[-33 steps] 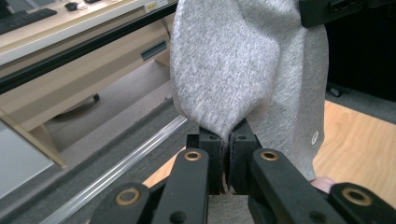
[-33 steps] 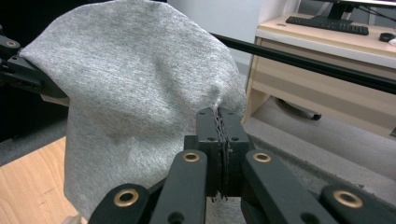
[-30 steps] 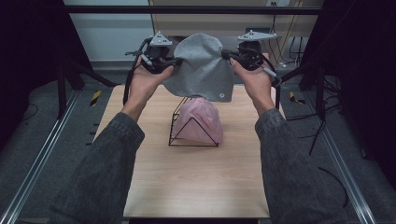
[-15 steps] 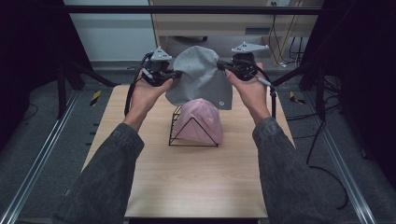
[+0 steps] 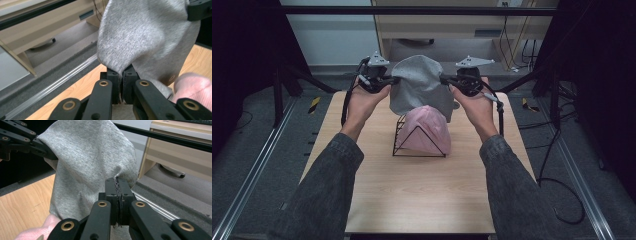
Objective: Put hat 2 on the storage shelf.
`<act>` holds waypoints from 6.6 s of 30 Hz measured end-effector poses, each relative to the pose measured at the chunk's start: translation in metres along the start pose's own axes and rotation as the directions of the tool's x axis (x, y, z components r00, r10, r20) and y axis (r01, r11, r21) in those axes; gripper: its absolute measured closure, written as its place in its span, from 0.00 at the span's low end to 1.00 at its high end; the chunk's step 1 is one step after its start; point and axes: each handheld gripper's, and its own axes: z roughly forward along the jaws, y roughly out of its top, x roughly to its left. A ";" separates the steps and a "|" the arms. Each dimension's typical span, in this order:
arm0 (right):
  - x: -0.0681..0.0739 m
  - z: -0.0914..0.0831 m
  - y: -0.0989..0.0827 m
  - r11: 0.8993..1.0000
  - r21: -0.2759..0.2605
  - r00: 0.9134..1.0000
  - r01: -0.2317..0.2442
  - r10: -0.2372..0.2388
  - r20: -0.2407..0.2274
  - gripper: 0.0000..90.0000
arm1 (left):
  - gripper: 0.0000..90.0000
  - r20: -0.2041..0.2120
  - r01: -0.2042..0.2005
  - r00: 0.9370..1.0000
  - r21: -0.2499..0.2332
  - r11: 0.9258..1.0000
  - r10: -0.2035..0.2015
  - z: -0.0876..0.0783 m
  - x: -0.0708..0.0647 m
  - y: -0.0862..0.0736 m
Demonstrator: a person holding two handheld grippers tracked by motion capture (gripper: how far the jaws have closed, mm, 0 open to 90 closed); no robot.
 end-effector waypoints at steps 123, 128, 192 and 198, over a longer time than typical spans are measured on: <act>0.010 0.016 -0.102 0.984 0.176 0.999 -0.039 0.037 0.010 1.00 | 0.96 0.097 0.051 0.993 0.198 0.979 -0.071 0.043 -0.035 -0.113; 0.009 0.015 -0.104 0.984 0.171 0.999 -0.048 0.047 0.009 1.00 | 0.96 0.101 0.059 0.992 0.189 0.980 -0.079 0.043 -0.036 -0.116; 0.012 -0.076 -0.204 0.929 0.314 0.976 -0.194 0.151 0.156 0.13 | 0.10 0.035 0.108 0.991 0.374 0.921 -0.130 -0.036 -0.057 -0.219; 0.012 -0.069 -0.233 0.888 0.404 0.971 -0.222 0.165 0.172 0.11 | 0.09 0.042 0.097 0.991 0.445 0.890 -0.129 -0.029 -0.060 -0.237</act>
